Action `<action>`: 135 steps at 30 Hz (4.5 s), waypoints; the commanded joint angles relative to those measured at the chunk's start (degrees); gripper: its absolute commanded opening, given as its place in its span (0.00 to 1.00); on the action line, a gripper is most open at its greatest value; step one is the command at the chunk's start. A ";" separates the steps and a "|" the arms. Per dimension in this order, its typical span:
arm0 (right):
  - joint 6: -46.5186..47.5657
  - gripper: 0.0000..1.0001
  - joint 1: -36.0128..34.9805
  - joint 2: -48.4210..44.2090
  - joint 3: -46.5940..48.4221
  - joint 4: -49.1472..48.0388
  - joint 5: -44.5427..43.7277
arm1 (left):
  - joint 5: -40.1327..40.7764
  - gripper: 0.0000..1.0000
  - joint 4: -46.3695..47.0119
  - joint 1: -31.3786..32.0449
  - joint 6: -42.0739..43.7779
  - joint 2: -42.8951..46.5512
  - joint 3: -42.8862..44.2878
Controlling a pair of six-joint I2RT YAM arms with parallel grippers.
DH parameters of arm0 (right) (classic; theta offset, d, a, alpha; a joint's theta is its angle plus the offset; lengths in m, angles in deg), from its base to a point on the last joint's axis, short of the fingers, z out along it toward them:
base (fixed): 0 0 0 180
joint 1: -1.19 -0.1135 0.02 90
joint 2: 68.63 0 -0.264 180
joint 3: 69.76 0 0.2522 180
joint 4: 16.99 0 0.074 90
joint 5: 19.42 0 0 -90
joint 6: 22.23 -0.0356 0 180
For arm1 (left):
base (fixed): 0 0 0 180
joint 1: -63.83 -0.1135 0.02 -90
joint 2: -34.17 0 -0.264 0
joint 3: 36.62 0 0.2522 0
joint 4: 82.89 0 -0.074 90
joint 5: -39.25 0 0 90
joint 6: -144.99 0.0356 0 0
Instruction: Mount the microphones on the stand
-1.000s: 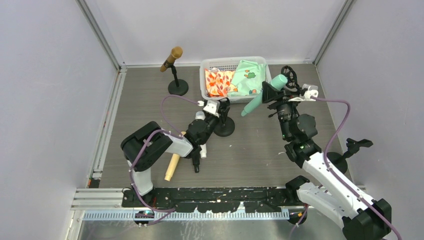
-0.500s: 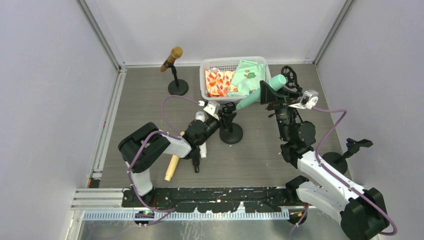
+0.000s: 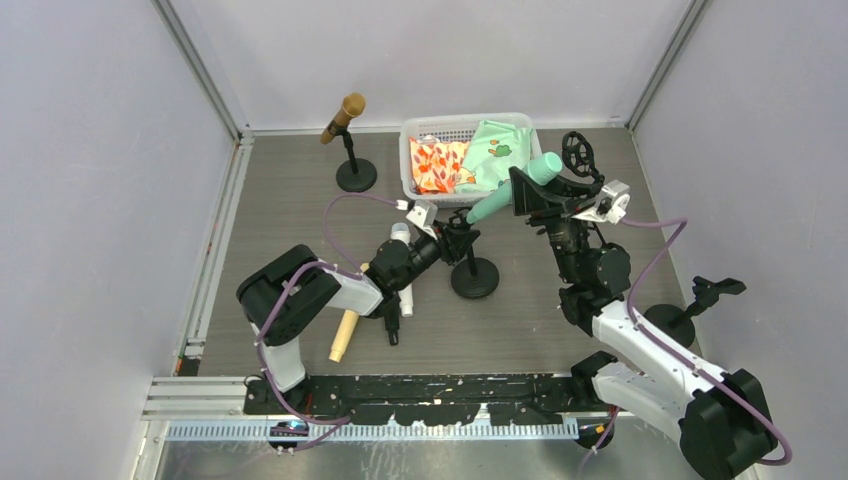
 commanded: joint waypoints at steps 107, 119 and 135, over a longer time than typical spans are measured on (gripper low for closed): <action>-6.54 0.70 -8.72 -0.23 45.63 108.42 3.45 | -19.77 0.00 6.95 -4.78 8.26 3.24 0.48; -6.34 0.55 -5.99 3.66 46.87 109.69 8.15 | -21.66 0.00 6.95 -4.78 8.88 2.95 -0.24; -1.90 0.01 -5.91 5.14 41.60 106.75 7.98 | -18.59 0.00 6.86 -2.17 11.67 2.20 -3.37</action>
